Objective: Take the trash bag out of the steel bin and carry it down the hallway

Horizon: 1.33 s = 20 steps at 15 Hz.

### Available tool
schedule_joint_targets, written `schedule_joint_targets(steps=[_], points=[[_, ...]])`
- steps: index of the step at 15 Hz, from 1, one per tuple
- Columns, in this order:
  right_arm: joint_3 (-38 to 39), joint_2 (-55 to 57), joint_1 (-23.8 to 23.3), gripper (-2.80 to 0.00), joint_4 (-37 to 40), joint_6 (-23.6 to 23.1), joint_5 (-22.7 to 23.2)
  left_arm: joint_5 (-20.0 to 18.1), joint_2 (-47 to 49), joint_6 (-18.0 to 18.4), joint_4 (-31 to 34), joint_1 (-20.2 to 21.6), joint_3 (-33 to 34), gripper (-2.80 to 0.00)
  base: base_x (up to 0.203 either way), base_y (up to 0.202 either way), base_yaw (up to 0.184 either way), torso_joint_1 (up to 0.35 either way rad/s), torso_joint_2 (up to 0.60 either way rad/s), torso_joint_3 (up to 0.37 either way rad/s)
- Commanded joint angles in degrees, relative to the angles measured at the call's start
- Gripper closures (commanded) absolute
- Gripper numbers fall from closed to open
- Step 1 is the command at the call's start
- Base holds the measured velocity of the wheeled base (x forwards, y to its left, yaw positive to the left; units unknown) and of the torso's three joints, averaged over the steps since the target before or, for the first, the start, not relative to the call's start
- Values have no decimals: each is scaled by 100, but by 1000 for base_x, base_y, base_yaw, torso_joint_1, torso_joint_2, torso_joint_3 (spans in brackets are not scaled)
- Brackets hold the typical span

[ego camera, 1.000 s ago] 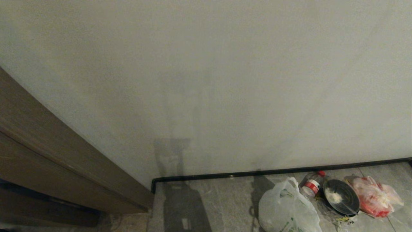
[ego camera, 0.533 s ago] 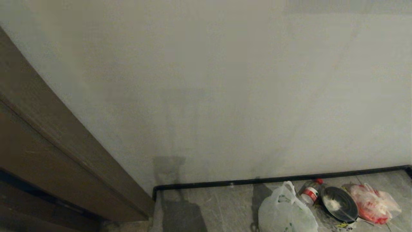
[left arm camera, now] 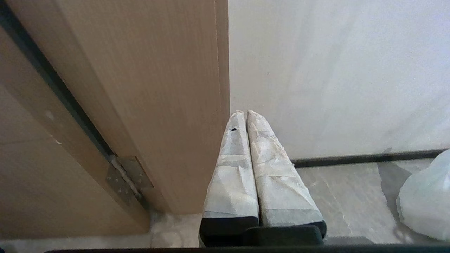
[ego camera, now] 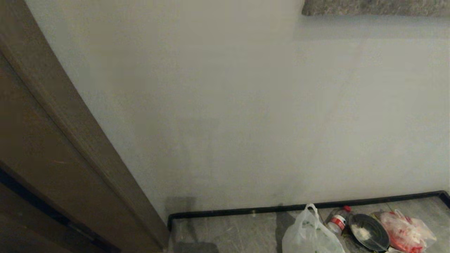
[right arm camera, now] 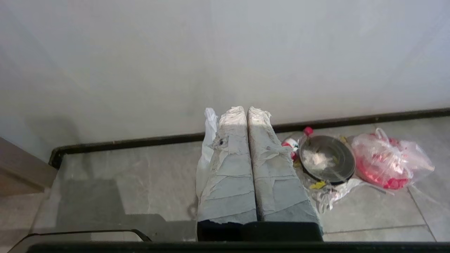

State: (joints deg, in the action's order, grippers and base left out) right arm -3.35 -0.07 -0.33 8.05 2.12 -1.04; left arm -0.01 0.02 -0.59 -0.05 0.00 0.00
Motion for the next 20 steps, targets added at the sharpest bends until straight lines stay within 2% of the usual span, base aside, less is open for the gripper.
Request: schedule_joint_targets(steps=[1,9,20], points=[[1,-1,-2,0,4,-1,-2,1,-2,-2,-4,0,0,0,0,0,0,2,-2,203],[1,-1,-2,0,4,-1,-2,1,-2,-2,-4,0,0,0,0,0,0,2,-4,197],[1,-1,-2,0,4,-1,-2,1,-2,15,-4,0,0,0,0,0,0,1,-3,22]])
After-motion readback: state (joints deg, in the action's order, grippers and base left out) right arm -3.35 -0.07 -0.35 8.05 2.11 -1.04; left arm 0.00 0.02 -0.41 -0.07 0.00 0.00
